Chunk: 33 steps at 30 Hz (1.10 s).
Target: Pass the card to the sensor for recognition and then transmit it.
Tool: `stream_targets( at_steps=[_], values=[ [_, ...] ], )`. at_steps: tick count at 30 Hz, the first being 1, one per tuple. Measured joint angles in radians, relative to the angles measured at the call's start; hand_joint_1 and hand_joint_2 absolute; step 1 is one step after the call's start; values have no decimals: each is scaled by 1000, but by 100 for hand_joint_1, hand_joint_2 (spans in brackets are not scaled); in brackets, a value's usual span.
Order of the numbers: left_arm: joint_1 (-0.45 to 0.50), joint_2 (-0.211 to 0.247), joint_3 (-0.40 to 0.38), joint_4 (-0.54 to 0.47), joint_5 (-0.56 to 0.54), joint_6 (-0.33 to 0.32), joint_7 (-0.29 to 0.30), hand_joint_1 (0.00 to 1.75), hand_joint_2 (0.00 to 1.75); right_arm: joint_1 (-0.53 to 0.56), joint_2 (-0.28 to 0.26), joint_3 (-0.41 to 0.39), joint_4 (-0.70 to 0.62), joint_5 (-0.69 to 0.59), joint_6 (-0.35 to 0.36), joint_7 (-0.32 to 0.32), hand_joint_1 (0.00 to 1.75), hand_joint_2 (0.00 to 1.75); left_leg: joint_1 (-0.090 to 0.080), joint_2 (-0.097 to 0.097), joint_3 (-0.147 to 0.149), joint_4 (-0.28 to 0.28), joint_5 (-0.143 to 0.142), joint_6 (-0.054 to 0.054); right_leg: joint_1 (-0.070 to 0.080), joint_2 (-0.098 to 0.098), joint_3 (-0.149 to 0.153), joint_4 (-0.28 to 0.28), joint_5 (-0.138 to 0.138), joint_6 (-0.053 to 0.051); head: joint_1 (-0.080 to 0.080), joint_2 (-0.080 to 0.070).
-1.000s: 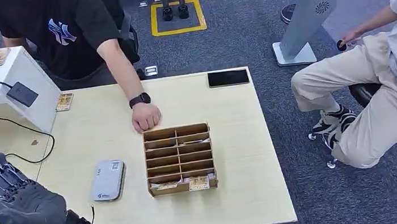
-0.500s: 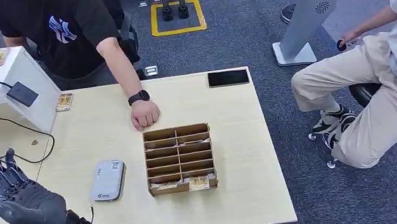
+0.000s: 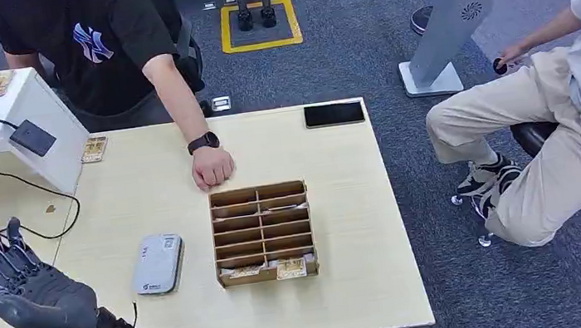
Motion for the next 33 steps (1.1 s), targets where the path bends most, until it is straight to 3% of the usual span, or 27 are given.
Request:
stream_targets(
  at_steps=[25,26,27,28,33],
  values=[
    [0,0,0,0,0,0,0,33,0,0,0,0,0,0,0,0,0,175,0,0,0,0,0,0,0,0,0,0,0,0,0,0],
    [0,0,0,0,0,0,0,0,175,0,0,0,0,0,0,0,0,175,0,0,0,0,0,0,0,0,0,0,0,0,0,0],
    [0,0,0,0,0,0,0,0,175,0,0,0,0,0,0,0,0,175,0,0,0,0,0,0,0,0,0,0,0,0,0,0],
    [0,0,0,0,-3,0,0,0,175,0,0,0,0,0,0,0,0,0,0,0,0,0,0,0,0,0,0,0,0,0,0,0],
    [0,-6,6,1,-35,0,0,0,175,0,2,-9,0,-1,0,-3,0,0,0,0,0,0,0,0,0,0,0,0,0,0,0,0]
  ],
)
